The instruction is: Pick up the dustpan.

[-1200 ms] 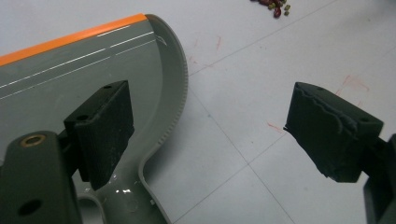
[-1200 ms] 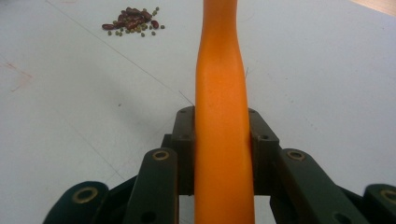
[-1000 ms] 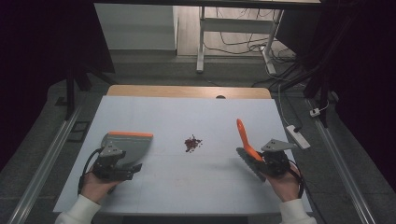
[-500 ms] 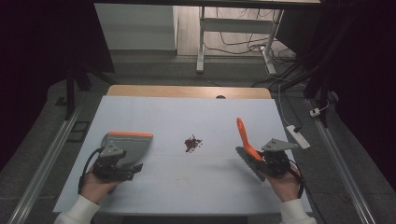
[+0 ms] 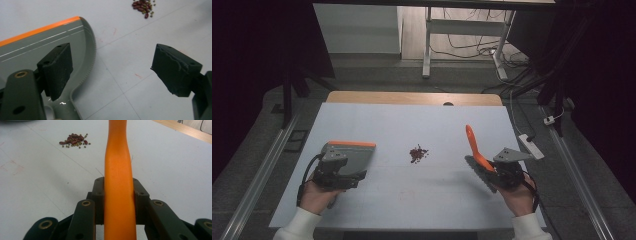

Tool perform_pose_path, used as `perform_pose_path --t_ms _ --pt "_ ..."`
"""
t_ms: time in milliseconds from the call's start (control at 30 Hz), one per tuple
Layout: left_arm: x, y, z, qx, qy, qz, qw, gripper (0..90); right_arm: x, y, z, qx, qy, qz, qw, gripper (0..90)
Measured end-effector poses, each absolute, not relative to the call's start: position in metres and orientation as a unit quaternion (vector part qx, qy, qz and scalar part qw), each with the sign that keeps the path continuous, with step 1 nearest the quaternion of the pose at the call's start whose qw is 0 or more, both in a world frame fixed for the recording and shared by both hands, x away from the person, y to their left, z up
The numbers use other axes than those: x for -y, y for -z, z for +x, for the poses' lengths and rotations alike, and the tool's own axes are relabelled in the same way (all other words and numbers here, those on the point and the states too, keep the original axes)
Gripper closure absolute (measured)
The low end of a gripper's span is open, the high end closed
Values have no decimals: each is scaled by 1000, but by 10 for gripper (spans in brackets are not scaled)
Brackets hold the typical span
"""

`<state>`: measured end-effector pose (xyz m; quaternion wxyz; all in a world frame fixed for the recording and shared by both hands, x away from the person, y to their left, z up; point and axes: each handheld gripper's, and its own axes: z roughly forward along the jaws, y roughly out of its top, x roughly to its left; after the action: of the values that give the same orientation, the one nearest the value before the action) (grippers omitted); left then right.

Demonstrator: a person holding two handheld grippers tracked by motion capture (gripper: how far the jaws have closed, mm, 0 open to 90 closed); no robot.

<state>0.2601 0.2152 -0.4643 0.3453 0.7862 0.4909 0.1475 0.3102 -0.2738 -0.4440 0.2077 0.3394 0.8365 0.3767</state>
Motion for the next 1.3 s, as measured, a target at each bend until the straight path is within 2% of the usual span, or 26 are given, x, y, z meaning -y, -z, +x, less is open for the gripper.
perform_pose_path --t_ms 267,733,1033,1300 --pt "-228 459 253 -503 -151 784 331 181 273 445 310 -841 -369 336 209 696" --pt "-256 456 237 -558 -159 752 313 175 270 449 310 -843 -366 338 203 695" --pt "-256 480 240 -583 -148 754 264 168 270 451 311 -844 -363 337 204 695" --pt "-259 496 247 -605 -120 743 258 169 269 453 311 -845 -361 339 203 695"
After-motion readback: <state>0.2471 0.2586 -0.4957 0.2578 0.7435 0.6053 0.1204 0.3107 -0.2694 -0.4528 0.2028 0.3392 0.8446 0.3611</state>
